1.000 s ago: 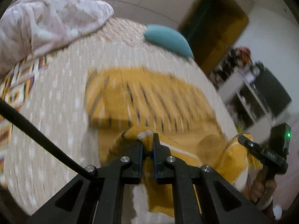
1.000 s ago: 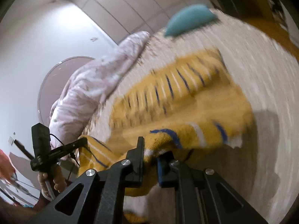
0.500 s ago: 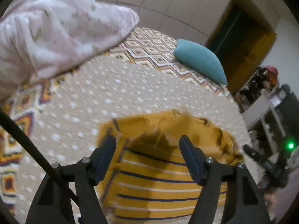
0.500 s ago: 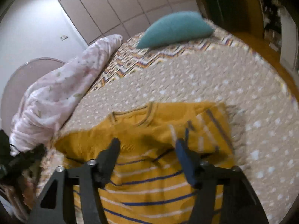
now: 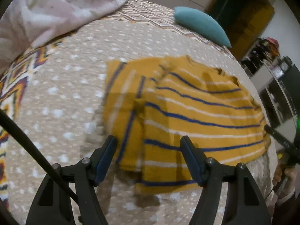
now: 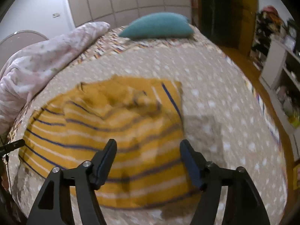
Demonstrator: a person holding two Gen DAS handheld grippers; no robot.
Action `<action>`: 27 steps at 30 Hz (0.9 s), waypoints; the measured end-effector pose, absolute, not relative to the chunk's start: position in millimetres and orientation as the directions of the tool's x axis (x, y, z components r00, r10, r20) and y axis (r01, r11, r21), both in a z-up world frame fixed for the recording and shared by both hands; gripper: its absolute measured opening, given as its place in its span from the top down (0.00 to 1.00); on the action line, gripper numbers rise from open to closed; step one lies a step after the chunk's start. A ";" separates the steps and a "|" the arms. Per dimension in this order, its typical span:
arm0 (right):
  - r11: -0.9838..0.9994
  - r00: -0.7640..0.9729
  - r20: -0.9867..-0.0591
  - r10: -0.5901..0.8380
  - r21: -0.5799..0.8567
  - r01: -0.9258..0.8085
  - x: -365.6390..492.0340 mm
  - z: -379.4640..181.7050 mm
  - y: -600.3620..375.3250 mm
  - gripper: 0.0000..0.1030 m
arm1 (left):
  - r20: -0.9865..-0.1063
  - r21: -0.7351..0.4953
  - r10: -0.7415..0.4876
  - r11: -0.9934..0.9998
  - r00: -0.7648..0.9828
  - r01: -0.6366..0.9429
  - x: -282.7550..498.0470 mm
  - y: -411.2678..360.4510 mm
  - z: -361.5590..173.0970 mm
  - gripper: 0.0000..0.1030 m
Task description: Fold small clothes
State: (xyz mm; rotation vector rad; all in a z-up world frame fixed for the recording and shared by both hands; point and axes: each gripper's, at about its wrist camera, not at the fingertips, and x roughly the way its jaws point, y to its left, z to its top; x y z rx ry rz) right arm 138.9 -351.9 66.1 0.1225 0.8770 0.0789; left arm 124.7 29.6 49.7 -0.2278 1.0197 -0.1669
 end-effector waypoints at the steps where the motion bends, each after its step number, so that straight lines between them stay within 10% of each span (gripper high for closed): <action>1: 0.987 0.621 -0.773 0.132 0.163 -0.007 136.0 57.6 -357.3 0.25 | -0.828 -0.250 -0.237 0.967 0.509 0.044 127.3 20.8 45.9 0.34; 5: 0.974 0.569 -0.801 0.186 0.228 0.003 134.7 29.4 -360.7 0.39 | -0.860 -0.160 -0.169 0.985 0.482 0.060 132.8 2.7 43.2 0.82; 8: 0.912 0.537 -0.772 0.341 0.410 0.009 132.2 31.7 -373.8 0.86 | -0.848 -0.273 -0.277 0.959 0.452 0.077 129.6 25.0 68.9 0.86; 10: 0.870 0.521 -0.745 0.417 0.493 0.009 124.6 35.7 -382.2 0.89 | -0.839 -0.302 -0.308 0.949 0.448 0.087 125.0 38.4 85.2 0.87; 17: 0.868 0.539 -0.740 0.403 0.495 0.032 86.7 28.6 -387.9 0.82 | -0.883 -0.220 -0.231 0.973 0.409 0.074 122.0 38.9 71.1 0.81; 22: 0.931 0.677 -0.698 0.233 0.362 0.052 63.7 69.5 -385.4 0.60 | -0.842 -0.256 -0.236 0.966 0.485 0.026 101.7 52.7 64.4 0.62; 27: 0.970 0.680 -0.699 0.219 0.231 -0.076 87.9 91.4 -339.1 0.60 | -0.780 -0.221 -0.174 0.975 0.601 -0.004 93.2 62.1 54.4 0.44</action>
